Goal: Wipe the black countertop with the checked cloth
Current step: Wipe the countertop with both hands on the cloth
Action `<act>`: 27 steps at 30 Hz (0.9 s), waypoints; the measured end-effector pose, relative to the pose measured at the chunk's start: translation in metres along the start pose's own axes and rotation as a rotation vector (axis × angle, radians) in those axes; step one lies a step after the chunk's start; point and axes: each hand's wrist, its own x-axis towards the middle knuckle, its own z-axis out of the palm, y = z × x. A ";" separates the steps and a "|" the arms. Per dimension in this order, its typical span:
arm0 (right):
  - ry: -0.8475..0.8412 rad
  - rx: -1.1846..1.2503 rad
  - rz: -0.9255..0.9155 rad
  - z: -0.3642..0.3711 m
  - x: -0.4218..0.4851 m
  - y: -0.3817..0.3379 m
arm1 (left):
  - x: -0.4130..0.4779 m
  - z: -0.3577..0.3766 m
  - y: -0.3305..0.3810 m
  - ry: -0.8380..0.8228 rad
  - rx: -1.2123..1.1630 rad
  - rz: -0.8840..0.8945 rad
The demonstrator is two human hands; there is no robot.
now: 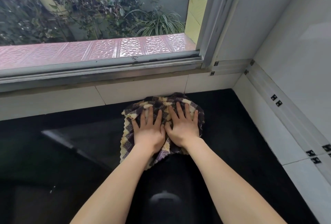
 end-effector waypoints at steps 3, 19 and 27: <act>-0.010 -0.016 -0.010 -0.002 0.007 0.005 | 0.008 -0.003 0.000 -0.026 0.025 0.021; -0.079 -0.045 0.020 -0.013 -0.005 0.045 | 0.008 0.000 0.042 -0.112 0.043 0.025; -0.080 -0.069 0.069 -0.013 -0.052 0.060 | -0.029 0.013 0.060 -0.079 0.019 0.112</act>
